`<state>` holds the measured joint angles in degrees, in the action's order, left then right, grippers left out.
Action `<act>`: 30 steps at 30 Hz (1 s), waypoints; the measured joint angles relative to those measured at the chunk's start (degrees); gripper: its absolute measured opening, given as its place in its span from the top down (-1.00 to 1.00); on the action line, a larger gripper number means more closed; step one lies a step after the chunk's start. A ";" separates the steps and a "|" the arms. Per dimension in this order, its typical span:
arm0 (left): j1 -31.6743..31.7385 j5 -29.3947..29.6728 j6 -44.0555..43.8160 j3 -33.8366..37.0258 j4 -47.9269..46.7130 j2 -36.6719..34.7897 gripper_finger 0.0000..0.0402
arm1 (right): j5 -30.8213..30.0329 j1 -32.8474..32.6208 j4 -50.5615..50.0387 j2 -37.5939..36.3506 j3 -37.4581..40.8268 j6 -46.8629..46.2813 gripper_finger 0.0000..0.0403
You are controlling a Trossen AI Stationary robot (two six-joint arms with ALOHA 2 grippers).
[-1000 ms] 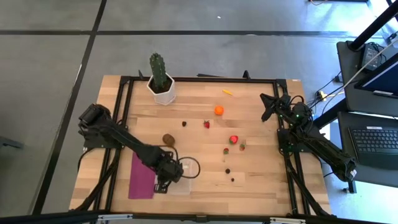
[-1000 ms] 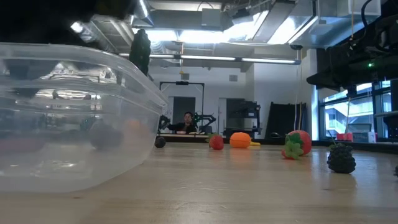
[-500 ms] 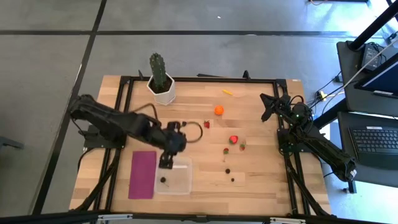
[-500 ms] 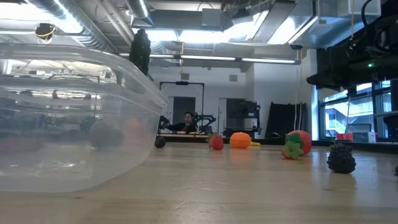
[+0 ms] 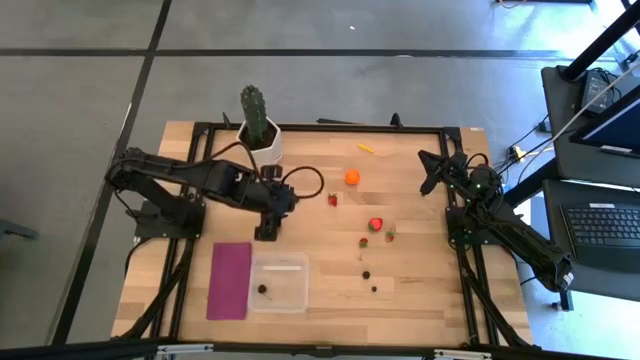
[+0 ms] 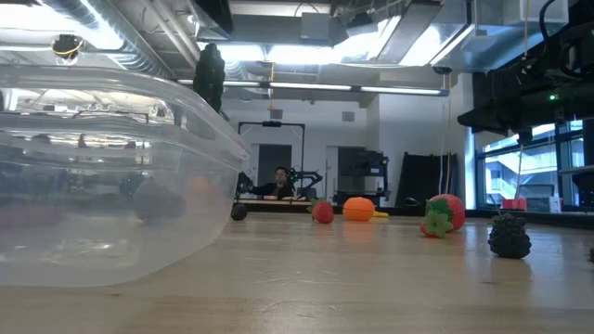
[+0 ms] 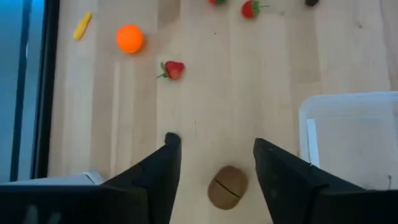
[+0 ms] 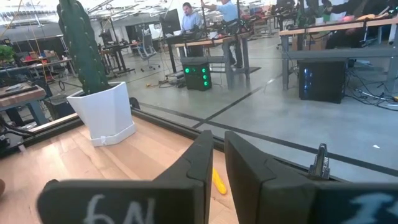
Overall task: Pick and placing Produce into tupperware
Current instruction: Put the kiwi into the transparent bin
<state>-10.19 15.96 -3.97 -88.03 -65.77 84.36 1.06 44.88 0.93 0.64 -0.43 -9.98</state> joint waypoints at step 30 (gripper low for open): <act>5.35 5.87 3.07 1.08 -8.44 1.75 -0.22 | 0.00 0.00 0.00 0.00 0.00 -0.03 0.77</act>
<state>-4.84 21.83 -0.90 -86.95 -74.21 86.11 1.06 44.88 0.93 0.64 -0.43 -10.01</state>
